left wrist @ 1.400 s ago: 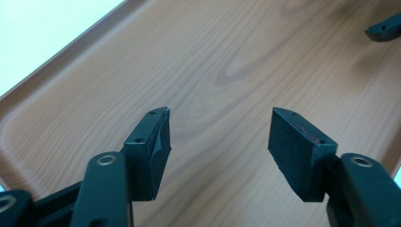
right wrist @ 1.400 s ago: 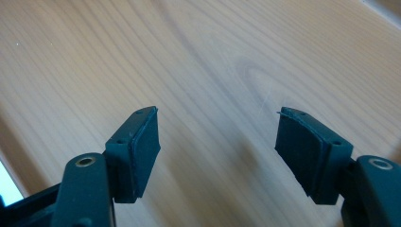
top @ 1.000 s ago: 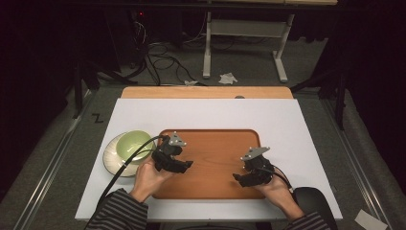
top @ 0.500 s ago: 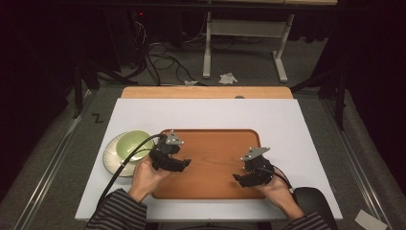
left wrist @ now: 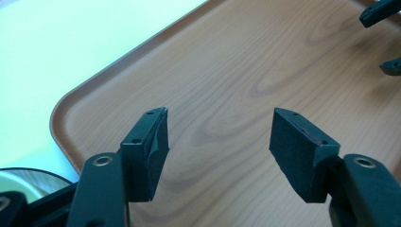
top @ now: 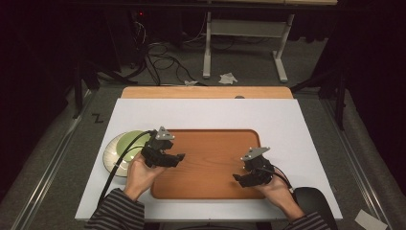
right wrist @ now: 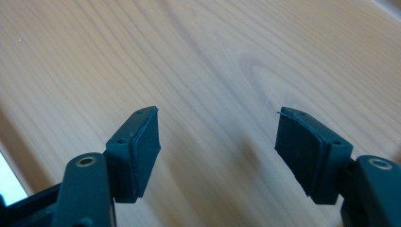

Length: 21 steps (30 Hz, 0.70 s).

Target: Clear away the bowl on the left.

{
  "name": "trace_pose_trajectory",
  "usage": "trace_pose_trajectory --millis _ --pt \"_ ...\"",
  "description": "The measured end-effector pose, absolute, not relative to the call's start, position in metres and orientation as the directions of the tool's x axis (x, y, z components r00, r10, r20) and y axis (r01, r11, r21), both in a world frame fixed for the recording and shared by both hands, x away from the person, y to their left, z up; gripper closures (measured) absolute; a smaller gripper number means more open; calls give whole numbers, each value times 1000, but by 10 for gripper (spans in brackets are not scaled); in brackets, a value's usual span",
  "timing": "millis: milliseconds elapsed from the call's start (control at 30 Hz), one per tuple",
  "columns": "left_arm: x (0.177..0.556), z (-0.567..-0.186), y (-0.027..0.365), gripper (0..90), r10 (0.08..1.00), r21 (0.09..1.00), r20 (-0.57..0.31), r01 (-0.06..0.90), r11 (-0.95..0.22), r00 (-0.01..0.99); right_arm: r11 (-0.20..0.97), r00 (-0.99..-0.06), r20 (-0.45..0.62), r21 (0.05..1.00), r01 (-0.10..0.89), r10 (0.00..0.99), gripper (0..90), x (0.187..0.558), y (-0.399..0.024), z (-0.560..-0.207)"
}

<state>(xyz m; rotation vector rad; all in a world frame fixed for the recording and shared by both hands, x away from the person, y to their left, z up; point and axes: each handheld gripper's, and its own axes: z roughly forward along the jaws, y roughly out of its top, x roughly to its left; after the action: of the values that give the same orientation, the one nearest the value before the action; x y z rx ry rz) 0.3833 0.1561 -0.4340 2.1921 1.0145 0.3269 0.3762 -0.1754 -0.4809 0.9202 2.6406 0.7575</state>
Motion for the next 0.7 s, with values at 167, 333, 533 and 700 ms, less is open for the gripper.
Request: trace_pose_trajectory --millis 167,333,533,700 --pt "383 -432 160 378 755 688 -65 577 -440 653 668 -771 -57 542 509 634 329 376 -175 -481" --pt "384 -431 165 376 769 698 -70 582 -418 636 665 -772 -53 547 508 633 329 377 -175 -481" --pt "386 -430 171 373 780 693 -77 596 -406 622 667 -770 -56 543 511 635 330 376 -175 -481" --pt "388 -430 176 374 787 691 -85 605 -396 611 672 -776 -58 543 504 629 330 377 -176 -481"
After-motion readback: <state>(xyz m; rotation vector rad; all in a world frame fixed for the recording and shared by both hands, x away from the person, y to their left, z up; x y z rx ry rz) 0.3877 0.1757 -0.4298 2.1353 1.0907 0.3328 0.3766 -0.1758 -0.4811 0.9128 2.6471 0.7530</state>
